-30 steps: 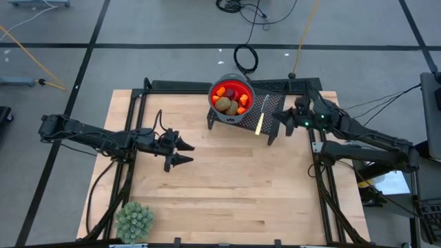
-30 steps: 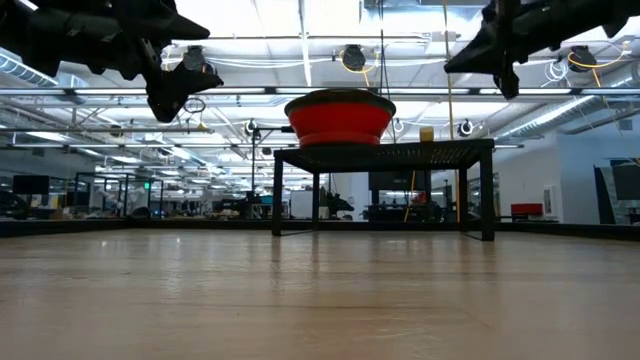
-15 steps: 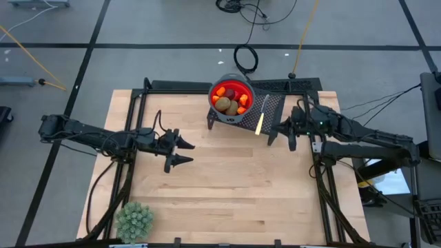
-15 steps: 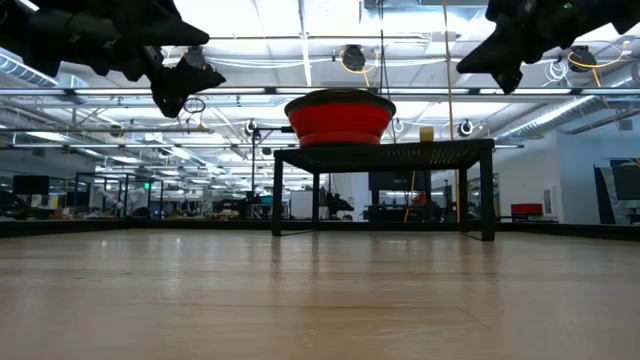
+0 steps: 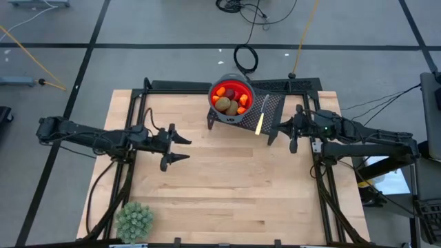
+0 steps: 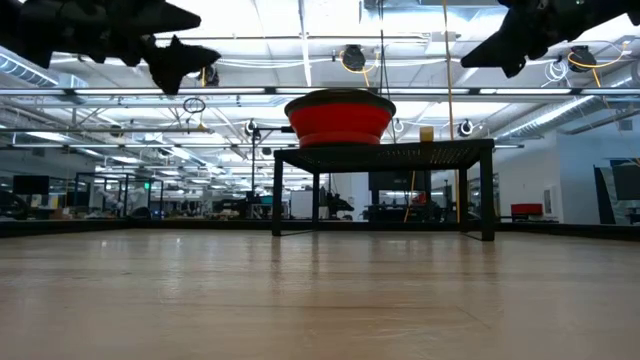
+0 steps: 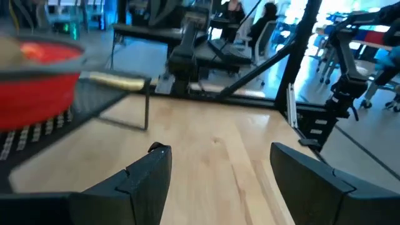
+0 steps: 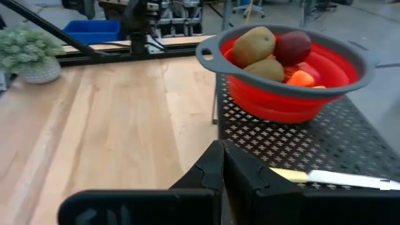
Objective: Pick & Place Fruit
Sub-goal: Return to Home Position
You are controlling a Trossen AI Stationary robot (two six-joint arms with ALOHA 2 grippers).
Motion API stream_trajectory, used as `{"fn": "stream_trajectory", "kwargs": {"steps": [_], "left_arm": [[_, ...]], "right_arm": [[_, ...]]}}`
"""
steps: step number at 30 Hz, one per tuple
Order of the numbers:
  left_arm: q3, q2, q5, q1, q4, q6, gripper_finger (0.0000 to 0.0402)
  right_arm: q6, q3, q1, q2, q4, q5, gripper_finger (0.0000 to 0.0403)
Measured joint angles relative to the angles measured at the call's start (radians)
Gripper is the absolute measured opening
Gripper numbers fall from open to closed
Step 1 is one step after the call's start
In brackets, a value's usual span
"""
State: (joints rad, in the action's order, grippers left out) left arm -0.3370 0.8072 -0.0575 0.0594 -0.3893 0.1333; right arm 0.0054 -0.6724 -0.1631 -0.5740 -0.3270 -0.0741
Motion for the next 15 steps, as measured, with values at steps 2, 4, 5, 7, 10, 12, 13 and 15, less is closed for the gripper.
{"fn": "stream_trajectory", "kwargs": {"steps": [2,4,5,7,10,12,13,15], "left_arm": [[0.0,-0.048,0.002,-0.006,0.083,0.019,0.0271],[0.0,-0.098,0.007,-0.007,0.15,0.024,0.0271],[0.0,-0.125,0.013,-0.007,0.174,0.022,0.0271],[0.0,-0.175,0.026,-0.007,0.221,0.006,0.0271],[0.0,-0.245,0.033,-0.007,0.285,-0.025,0.0271],[0.0,-0.288,0.033,-0.008,0.328,-0.031,0.0271],[0.0,-0.306,0.033,-0.008,0.35,-0.031,0.0271],[0.0,-0.335,0.033,-0.008,0.386,-0.031,0.0271]], "right_arm": [[-0.006,0.0,0.011,0.014,-0.003,-0.008,0.0],[-0.008,0.0,0.018,0.031,-0.008,-0.009,0.0],[-0.01,0.0,0.02,0.04,-0.013,-0.009,0.0],[-0.01,0.0,0.024,0.058,-0.029,-0.01,0.0],[-0.008,0.0,0.031,0.087,-0.07,-0.036,0.0],[0.01,0.0,0.035,0.109,-0.103,-0.058,0.0],[0.016,0.0,0.036,0.12,-0.118,-0.061,0.0],[0.024,0.004,0.039,0.141,-0.13,-0.058,0.0]]}}
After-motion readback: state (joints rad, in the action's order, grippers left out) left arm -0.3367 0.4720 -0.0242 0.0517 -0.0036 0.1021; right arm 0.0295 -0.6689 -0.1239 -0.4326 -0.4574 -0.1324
